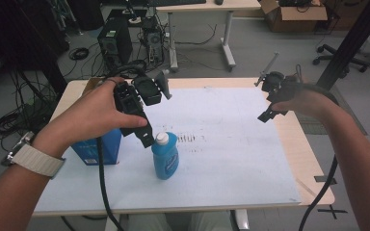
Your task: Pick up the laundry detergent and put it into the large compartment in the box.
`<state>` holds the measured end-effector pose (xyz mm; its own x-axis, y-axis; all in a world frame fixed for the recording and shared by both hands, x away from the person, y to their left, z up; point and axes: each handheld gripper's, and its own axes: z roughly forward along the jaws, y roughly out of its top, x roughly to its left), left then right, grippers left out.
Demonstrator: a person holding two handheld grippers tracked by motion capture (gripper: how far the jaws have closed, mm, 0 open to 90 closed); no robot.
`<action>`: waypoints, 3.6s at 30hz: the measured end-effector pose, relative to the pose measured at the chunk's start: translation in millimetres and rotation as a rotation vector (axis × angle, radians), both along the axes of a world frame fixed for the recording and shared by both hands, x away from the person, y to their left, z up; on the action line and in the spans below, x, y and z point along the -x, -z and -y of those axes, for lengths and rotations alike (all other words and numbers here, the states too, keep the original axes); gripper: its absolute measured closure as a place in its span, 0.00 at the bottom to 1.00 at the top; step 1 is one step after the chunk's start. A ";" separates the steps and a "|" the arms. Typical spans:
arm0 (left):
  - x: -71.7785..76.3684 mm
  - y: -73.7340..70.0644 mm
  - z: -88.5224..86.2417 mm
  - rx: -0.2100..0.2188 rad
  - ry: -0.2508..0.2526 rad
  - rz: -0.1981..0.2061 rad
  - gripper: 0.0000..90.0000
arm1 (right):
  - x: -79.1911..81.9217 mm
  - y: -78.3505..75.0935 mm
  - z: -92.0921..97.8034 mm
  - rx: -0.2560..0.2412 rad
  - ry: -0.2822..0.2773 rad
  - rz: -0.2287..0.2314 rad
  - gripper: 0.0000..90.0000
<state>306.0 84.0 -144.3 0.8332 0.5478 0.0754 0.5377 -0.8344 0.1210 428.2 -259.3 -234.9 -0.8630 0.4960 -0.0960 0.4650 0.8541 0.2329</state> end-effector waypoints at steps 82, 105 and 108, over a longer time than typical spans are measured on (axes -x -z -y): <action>-43.1 127.9 40.7 0.028 -0.406 -0.049 0.10 | -1.3 10.7 -1.8 -0.001 -0.020 -0.009 0.16; -44.9 136.9 40.0 0.008 -0.429 -0.054 0.24 | -2.4 12.0 -5.4 0.002 -0.031 -0.003 0.17; -45.2 137.0 39.7 0.012 -0.429 -0.056 0.26 | -2.3 11.7 -5.3 0.002 -0.030 -0.002 0.17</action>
